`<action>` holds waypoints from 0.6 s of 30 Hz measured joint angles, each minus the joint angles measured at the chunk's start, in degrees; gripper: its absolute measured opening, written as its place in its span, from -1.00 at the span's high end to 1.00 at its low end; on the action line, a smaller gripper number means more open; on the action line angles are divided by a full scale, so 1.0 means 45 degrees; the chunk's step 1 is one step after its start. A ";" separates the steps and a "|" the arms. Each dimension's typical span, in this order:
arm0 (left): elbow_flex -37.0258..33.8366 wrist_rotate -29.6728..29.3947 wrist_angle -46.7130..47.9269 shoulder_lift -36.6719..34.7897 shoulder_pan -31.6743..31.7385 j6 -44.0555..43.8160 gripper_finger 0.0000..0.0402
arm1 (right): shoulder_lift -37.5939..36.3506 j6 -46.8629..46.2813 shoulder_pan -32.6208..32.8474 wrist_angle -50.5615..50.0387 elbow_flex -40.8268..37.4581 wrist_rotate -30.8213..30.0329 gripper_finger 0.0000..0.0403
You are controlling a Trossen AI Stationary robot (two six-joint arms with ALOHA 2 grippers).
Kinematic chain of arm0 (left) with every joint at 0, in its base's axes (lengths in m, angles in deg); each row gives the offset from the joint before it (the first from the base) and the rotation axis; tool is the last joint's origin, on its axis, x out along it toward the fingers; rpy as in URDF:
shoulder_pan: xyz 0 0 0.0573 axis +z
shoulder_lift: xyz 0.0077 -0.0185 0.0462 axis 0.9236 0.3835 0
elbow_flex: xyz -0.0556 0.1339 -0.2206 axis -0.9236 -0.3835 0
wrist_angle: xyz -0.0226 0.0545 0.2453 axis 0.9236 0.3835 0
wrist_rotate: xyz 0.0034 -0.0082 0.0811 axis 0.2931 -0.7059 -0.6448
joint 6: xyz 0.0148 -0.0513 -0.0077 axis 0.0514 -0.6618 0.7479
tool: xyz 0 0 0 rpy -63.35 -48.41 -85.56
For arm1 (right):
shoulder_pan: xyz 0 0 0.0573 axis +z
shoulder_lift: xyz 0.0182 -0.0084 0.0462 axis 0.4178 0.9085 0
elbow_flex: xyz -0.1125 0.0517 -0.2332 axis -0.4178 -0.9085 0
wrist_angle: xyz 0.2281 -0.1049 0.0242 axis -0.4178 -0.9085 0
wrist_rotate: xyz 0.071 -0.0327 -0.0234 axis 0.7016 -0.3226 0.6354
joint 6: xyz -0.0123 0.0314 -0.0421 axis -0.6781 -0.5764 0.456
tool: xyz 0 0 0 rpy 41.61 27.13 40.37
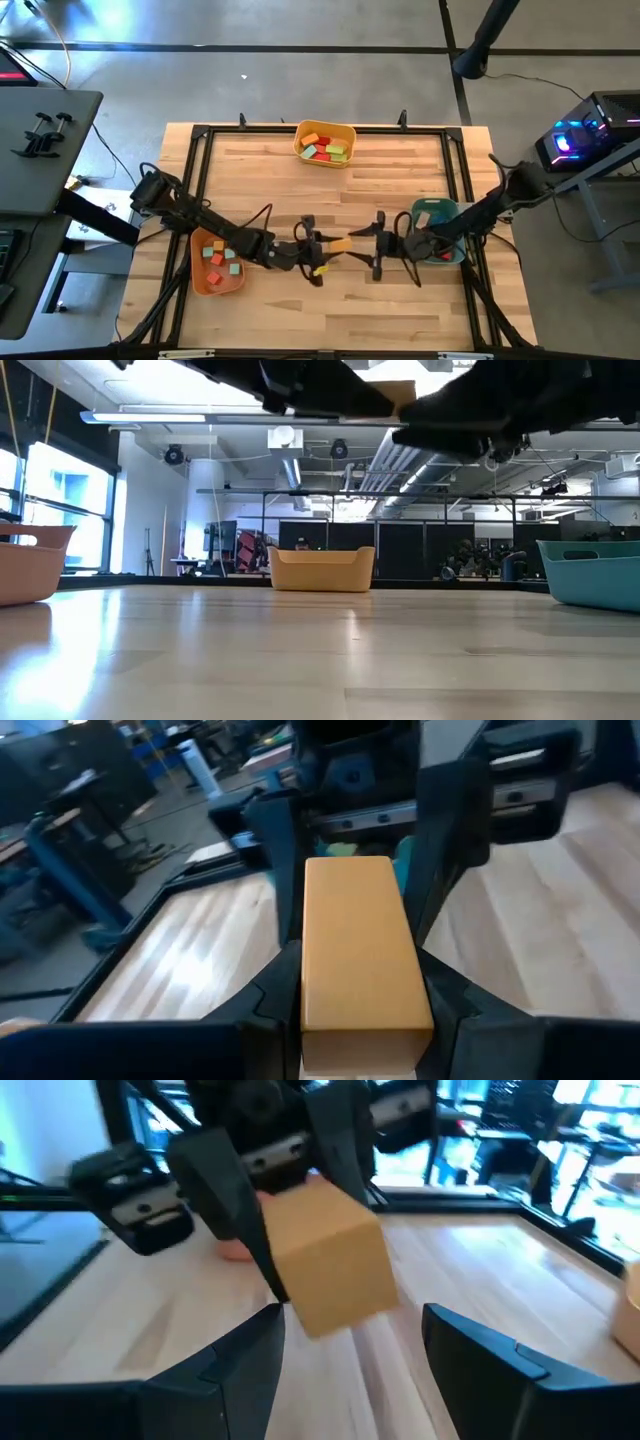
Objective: Sort blocks by size
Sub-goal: Put the thick yellow rectangular block into the green bin
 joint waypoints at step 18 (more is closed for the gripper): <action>0.0000 0.2772 -0.0130 -0.0005 0.0094 -0.0051 0.33 | 0.0006 0.1048 -0.0049 0.0255 0.0408 0.2574 -0.02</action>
